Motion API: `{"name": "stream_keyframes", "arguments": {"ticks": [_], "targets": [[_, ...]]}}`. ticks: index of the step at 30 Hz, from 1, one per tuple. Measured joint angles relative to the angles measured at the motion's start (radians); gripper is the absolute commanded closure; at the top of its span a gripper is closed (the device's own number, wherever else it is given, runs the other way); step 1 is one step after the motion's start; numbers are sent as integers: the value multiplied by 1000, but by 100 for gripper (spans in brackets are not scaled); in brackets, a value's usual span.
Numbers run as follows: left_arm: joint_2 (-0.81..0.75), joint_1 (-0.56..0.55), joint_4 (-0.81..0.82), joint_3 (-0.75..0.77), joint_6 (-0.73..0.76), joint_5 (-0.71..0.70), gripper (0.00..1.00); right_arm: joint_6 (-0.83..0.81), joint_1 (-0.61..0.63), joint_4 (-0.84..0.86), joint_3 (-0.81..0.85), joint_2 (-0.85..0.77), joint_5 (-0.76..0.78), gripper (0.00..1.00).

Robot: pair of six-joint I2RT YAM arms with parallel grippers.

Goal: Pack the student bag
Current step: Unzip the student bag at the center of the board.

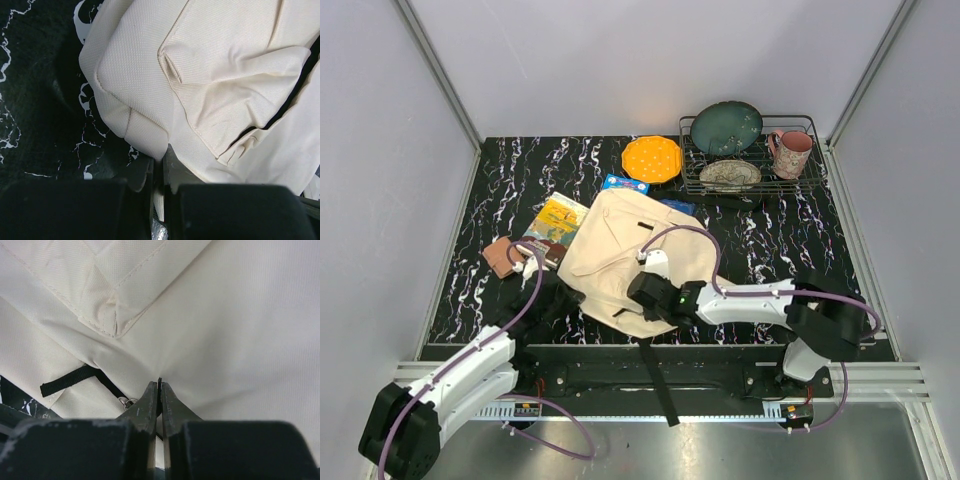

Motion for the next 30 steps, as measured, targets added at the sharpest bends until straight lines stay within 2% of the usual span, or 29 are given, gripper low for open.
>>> {"name": "stream_keyframes", "arguments": {"ticks": [10, 17, 28, 29, 30], "targets": [[10, -2, -5, 0, -16, -5, 100, 76, 1, 48, -90, -110, 35, 100], [18, 6, -11, 6, -21, -4, 100, 131, 2, 61, -214, -261, 52, 100], [3, 150, -66, 43, 53, 63, 100, 220, 2, 106, -376, -501, 124, 100], [2, 159, -68, 46, 62, 77, 95, 227, 2, 113, -380, -513, 130, 100], [2, 169, -72, 50, 69, 88, 81, 233, 2, 117, -381, -521, 135, 100]]}}
